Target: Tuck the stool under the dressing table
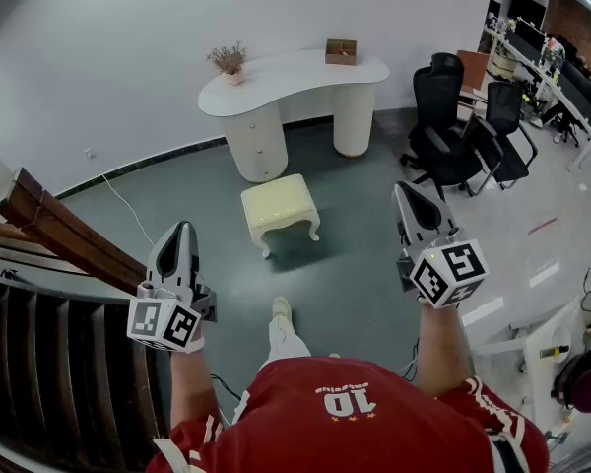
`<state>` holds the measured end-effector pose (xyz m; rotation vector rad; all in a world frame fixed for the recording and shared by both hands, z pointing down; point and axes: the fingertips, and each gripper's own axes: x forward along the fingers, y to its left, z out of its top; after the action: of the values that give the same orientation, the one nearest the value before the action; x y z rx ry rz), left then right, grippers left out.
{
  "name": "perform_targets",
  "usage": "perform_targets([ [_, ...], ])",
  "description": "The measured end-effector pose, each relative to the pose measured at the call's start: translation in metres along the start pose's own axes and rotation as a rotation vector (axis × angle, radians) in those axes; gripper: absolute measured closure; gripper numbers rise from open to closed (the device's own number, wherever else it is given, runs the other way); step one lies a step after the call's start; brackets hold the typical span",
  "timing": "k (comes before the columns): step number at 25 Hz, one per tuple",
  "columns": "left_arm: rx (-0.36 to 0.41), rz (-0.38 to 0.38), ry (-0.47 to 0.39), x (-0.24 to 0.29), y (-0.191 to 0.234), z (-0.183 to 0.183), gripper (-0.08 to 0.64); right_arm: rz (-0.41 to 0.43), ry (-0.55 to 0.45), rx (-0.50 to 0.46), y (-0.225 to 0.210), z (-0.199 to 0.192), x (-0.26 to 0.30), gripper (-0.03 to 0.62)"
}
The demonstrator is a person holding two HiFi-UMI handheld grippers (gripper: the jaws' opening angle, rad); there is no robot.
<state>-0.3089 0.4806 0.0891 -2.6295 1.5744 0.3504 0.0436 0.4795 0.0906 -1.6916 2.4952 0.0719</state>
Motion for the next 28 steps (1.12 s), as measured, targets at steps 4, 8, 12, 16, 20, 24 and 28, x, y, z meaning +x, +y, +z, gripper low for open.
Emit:
perform_targets([
  [4, 0.008, 0.0, -0.002, -0.002, -0.004, 0.001, 0.558, 0.008, 0.008, 0.003, 0.003, -0.001, -0.001, 0.591],
  [8, 0.001, -0.005, 0.003, 0.0, -0.007, -0.001, 0.558, 0.013, 0.007, 0.001, 0.003, 0.0, -0.001, 0.591],
  [12, -0.003, -0.005, 0.004, 0.003, -0.013, -0.004, 0.558, 0.02, 0.012, -0.007, 0.001, -0.003, -0.003, 0.591],
  [16, -0.008, -0.014, 0.011, 0.009, -0.015, -0.01, 0.558, 0.022, -0.002, 0.011, -0.004, -0.004, 0.0, 0.589],
  [20, 0.0, -0.002, 0.037, 0.018, -0.007, -0.013, 0.558, 0.05, -0.01, 0.059, -0.008, -0.01, 0.019, 0.589],
  [24, 0.02, 0.038, 0.053, 0.034, 0.018, -0.02, 0.558, 0.072, 0.0, 0.091, -0.011, -0.024, 0.051, 0.589],
  [28, 0.019, 0.056, 0.069, 0.062, 0.046, -0.03, 0.558, 0.087, 0.011, 0.106, -0.016, -0.03, 0.091, 0.589],
])
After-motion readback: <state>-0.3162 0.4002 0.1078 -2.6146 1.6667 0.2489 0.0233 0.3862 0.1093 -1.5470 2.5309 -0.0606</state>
